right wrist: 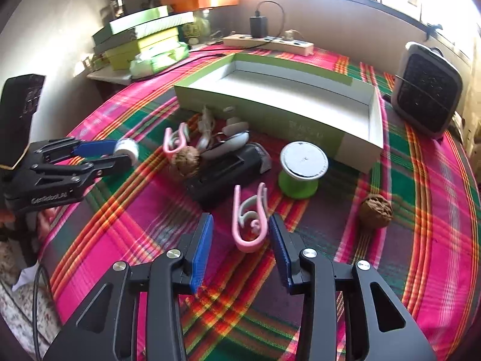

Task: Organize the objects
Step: 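Grasp the white cylindrical cap with the left tool while the right tool grasps a pink ear hook, then carry the white cap with the left tool while the right tool carries the ear hook into the box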

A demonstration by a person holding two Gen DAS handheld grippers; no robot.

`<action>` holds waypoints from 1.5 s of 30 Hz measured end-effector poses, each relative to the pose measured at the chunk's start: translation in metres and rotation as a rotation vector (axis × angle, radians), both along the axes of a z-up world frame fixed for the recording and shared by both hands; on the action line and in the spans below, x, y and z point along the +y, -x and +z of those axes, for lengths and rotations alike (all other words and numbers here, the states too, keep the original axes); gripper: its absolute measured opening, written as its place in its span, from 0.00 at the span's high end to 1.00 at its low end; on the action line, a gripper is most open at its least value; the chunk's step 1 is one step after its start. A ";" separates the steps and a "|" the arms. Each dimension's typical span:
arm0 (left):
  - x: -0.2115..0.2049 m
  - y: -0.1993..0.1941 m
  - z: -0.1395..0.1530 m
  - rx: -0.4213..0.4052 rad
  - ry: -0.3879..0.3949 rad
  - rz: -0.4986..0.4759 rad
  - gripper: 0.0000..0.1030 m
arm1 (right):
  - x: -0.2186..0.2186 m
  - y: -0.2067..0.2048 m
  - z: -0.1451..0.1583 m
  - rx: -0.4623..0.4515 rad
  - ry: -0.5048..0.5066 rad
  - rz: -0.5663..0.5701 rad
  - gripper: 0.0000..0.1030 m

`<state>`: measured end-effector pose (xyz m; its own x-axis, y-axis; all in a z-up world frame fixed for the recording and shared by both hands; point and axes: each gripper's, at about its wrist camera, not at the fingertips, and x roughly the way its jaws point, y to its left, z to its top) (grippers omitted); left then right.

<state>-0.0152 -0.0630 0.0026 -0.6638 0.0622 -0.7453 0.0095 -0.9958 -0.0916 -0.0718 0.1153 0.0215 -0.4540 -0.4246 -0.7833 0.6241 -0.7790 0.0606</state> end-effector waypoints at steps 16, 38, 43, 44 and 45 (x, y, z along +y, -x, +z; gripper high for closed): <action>0.005 0.010 -0.001 -0.017 0.051 0.007 0.54 | -0.008 0.003 -0.001 0.039 -0.042 -0.107 0.71; -0.006 0.026 0.002 -0.026 0.054 0.052 0.84 | -0.009 0.000 -0.001 0.030 -0.026 -0.135 0.76; 0.001 0.029 0.002 -0.027 0.046 0.029 0.84 | -0.008 0.001 -0.001 0.023 -0.014 -0.141 0.76; 0.002 0.029 0.002 -0.028 0.045 0.026 0.84 | -0.008 0.001 0.000 0.022 -0.013 -0.141 0.76; 0.003 0.030 0.003 -0.028 0.044 0.023 0.84 | -0.008 0.002 0.000 0.021 -0.011 -0.142 0.76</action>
